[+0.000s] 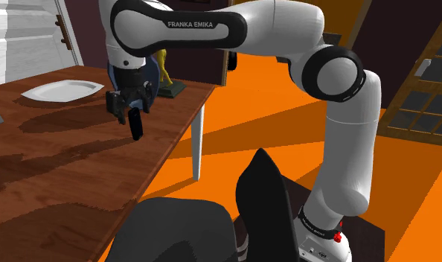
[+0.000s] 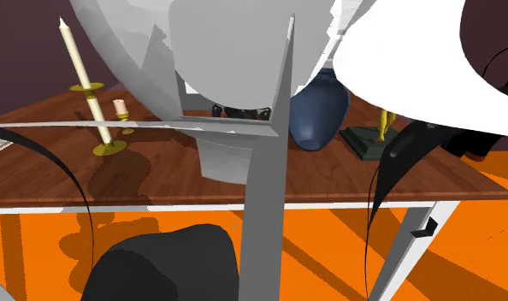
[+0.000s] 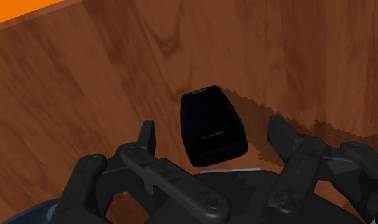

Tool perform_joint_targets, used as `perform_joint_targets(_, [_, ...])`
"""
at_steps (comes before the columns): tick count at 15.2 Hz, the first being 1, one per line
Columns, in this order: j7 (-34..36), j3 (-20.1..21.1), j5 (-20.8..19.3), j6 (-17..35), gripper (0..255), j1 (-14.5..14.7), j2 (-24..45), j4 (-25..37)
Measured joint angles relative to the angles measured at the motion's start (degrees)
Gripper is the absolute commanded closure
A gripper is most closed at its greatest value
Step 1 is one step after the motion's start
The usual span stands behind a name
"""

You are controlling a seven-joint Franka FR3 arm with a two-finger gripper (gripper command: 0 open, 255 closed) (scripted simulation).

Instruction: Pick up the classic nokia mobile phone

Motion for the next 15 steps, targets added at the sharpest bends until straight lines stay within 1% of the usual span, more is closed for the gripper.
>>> perform_joint_targets(1, [0.03,-0.01,-0.01,0.60,0,-0.02,0.03,-0.57])
perform_joint_targets(2, [0.02,-0.02,0.02,0.89,255,-0.07,-0.05,-0.94])
perform_joint_targets(12, [0.01,-0.05,0.03,1.16,255,-0.13,-0.19,-1.26])
perform_joint_targets(15, [-0.01,0.00,-0.06,-0.58,255,0.06,0.17,0.78])
